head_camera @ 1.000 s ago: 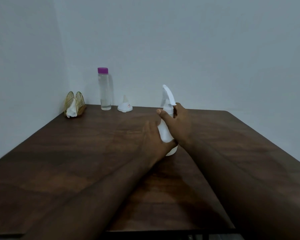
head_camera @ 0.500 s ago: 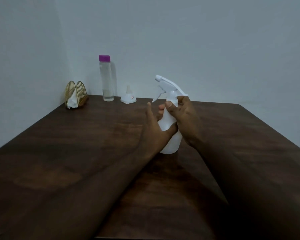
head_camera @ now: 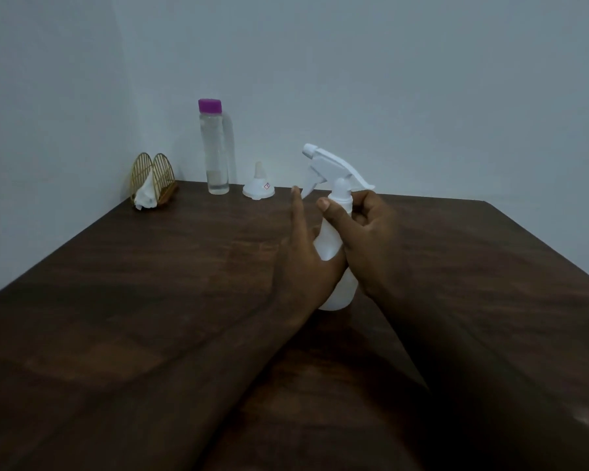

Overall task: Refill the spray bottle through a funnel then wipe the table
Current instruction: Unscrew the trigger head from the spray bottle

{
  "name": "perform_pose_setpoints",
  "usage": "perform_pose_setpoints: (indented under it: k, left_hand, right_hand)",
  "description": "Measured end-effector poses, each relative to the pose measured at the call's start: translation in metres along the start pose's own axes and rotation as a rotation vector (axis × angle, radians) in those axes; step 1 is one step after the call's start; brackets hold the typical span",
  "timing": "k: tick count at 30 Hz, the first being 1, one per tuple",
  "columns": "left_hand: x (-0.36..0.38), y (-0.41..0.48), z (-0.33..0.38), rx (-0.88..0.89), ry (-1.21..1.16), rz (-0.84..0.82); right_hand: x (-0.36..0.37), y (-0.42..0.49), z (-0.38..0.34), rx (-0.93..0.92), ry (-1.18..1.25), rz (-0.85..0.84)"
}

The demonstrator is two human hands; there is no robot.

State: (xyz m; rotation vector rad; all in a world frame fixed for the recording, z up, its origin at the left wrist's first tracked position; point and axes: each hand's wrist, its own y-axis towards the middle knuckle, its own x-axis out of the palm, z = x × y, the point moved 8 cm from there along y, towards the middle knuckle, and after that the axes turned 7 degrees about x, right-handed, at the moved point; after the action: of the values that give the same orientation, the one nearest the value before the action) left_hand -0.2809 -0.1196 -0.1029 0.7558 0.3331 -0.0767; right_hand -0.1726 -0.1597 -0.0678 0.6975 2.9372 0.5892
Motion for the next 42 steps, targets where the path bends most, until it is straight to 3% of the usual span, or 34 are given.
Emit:
perform_pose_setpoints:
  k: [6, 20, 26, 31, 42]
  left_hand:
    - [-0.002, 0.003, 0.002, 0.029, 0.025, 0.01]
    - [-0.003, 0.008, 0.002, 0.088, -0.018, -0.021]
    - [0.001, 0.006, 0.002, 0.053, -0.12, -0.024]
    - [0.003, 0.006, 0.0, 0.009, -0.13, -0.021]
    - [0.001, 0.01, -0.003, 0.079, -0.147, -0.049]
  right_hand:
    - [0.001, -0.004, -0.006, -0.045, 0.006, -0.06]
    - [-0.004, 0.016, 0.002, 0.039, -0.035, -0.266]
    - [0.005, -0.001, 0.002, -0.017, -0.016, -0.098]
    - [0.0, -0.007, -0.01, -0.125, -0.173, 0.099]
    - [-0.003, 0.009, -0.001, -0.04, -0.037, -0.128]
